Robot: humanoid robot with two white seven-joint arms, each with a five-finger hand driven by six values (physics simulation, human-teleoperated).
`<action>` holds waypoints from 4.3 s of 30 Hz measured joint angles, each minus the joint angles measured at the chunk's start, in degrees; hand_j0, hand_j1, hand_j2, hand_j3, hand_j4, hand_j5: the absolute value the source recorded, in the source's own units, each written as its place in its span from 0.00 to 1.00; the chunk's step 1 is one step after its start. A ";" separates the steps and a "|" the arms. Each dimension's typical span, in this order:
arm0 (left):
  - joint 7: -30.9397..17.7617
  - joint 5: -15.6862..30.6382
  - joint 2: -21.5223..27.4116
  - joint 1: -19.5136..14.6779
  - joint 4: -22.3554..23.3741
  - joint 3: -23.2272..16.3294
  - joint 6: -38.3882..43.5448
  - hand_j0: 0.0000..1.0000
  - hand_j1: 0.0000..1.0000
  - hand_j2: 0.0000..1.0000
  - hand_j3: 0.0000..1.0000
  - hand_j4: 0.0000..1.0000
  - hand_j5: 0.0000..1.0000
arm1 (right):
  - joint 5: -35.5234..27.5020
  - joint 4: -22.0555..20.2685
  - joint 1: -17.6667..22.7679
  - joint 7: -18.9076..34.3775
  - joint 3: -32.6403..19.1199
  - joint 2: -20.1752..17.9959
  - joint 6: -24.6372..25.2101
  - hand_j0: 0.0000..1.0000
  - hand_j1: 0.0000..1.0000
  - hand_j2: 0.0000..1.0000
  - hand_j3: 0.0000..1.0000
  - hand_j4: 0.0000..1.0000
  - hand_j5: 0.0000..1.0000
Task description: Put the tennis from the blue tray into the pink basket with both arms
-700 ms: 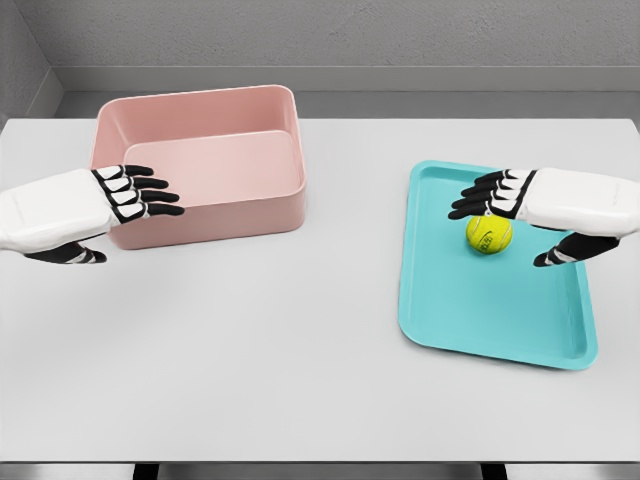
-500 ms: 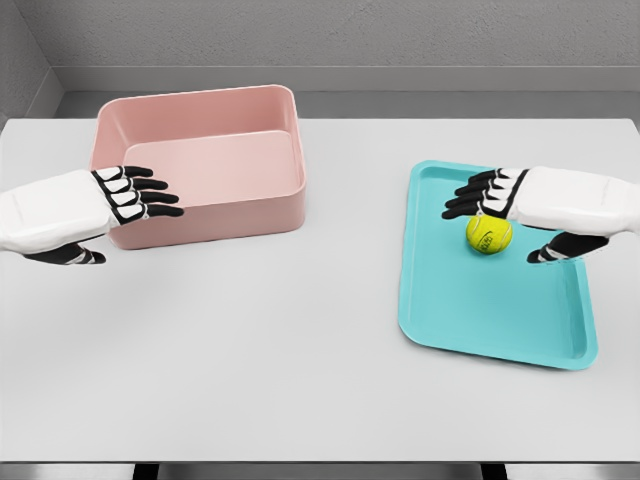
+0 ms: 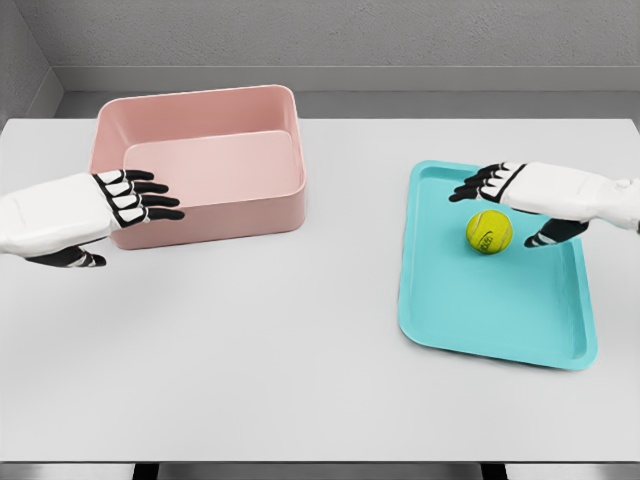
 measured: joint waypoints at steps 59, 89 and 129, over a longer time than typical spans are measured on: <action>0.00 0.61 0.97 -0.09 0.00 0.08 0.00 1.00 1.00 1.00 1.00 1.00 1.00 | 6.68 16.83 -2.11 0.20 1.46 10.63 0.00 0.46 0.46 0.46 0.46 0.46 0.46; 0.00 0.64 1.38 -0.09 0.00 0.05 0.00 1.00 1.00 1.00 1.00 1.00 1.00 | 13.53 -13.39 0.09 0.58 -0.81 7.65 -0.08 0.38 0.38 0.38 0.38 0.38 0.38; 0.00 0.61 1.83 0.00 0.00 0.05 0.01 1.00 1.00 1.00 1.00 1.00 1.00 | 28.85 -12.40 4.39 2.14 5.26 27.63 0.00 0.41 0.41 0.41 0.41 0.41 0.41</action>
